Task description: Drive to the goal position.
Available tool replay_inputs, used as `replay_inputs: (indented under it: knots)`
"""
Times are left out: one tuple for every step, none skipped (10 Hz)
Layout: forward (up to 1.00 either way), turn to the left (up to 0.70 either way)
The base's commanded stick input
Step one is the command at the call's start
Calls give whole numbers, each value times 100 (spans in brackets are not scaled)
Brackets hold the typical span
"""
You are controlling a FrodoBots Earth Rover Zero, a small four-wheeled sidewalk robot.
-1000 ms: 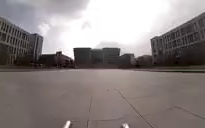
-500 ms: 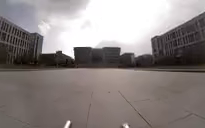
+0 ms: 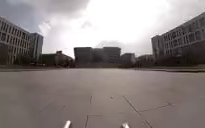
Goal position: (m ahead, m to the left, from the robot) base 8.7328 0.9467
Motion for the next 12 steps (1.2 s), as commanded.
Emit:
replay_inputs:
  knots:
    - [70, 0]
    - [70, 0]
    - [70, 0]
    - [70, 0]
    - [70, 0]
    - [70, 0]
    - [70, 0]
    - [70, 0]
    - [70, 0]
    - [70, 0]
    - [70, 0]
    - [70, 0]
